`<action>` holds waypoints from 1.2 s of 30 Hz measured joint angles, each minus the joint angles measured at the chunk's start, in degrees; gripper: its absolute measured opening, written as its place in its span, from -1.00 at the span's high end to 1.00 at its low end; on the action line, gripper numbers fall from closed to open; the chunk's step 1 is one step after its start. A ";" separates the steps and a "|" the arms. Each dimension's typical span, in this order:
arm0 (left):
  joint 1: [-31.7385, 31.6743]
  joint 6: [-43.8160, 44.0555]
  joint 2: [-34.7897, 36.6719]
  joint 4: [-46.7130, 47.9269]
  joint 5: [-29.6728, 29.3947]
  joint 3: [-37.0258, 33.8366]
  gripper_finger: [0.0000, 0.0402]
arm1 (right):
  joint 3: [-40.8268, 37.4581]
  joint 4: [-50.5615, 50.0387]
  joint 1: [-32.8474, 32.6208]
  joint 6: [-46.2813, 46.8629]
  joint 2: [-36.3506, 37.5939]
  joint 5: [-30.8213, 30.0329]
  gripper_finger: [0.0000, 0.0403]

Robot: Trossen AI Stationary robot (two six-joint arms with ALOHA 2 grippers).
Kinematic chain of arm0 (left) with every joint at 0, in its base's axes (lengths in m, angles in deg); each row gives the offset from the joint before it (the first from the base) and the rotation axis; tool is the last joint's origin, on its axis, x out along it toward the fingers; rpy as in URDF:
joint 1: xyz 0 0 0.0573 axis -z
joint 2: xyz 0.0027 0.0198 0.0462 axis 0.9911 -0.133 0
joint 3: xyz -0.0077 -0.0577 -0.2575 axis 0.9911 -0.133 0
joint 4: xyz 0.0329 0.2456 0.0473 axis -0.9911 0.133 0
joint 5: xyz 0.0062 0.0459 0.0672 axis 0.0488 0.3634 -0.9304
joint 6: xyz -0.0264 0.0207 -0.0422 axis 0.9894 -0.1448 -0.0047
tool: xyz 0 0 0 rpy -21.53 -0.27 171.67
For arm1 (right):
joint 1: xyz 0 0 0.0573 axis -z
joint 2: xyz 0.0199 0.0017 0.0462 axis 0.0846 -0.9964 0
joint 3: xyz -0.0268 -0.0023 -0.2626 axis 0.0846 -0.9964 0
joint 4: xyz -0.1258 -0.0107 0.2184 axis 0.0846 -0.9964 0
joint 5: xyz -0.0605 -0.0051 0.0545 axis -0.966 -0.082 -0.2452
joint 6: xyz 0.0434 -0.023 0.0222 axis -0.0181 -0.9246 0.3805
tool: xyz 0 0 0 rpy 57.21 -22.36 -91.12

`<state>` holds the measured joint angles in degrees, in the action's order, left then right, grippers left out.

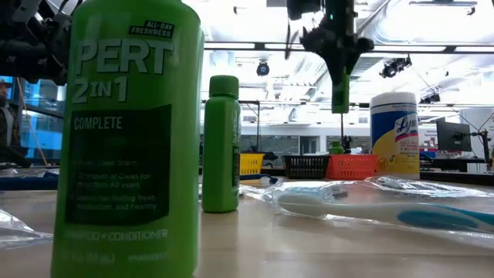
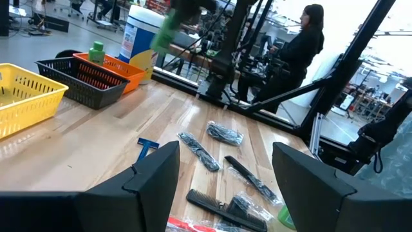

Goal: Pick & Place Travel size toiletries
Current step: Put the green shampoo bottle into the orange bin

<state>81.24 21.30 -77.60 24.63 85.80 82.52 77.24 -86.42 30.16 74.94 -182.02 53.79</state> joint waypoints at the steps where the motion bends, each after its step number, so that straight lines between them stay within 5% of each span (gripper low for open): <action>1: 0.00 0.00 -0.01 0.00 0.00 0.00 -0.20 | 0.00 0.25 2.14 -1.66 0.00 -0.38 0.53; 12: -0.01 0.00 -0.01 0.00 0.02 0.00 -0.20 | -0.04 8.12 18.32 -21.61 0.00 2.81 0.53; 28: 0.00 0.00 0.00 0.00 0.04 0.00 -0.20 | -10.77 19.29 18.63 -35.81 -0.02 5.63 0.53; 36: -0.01 0.00 0.00 0.00 0.04 0.00 -0.20 | -16.02 24.60 18.63 -32.35 -0.04 5.31 0.53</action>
<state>81.23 21.30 -77.60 24.63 85.84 82.52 61.22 -61.82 48.80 42.58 -182.06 59.10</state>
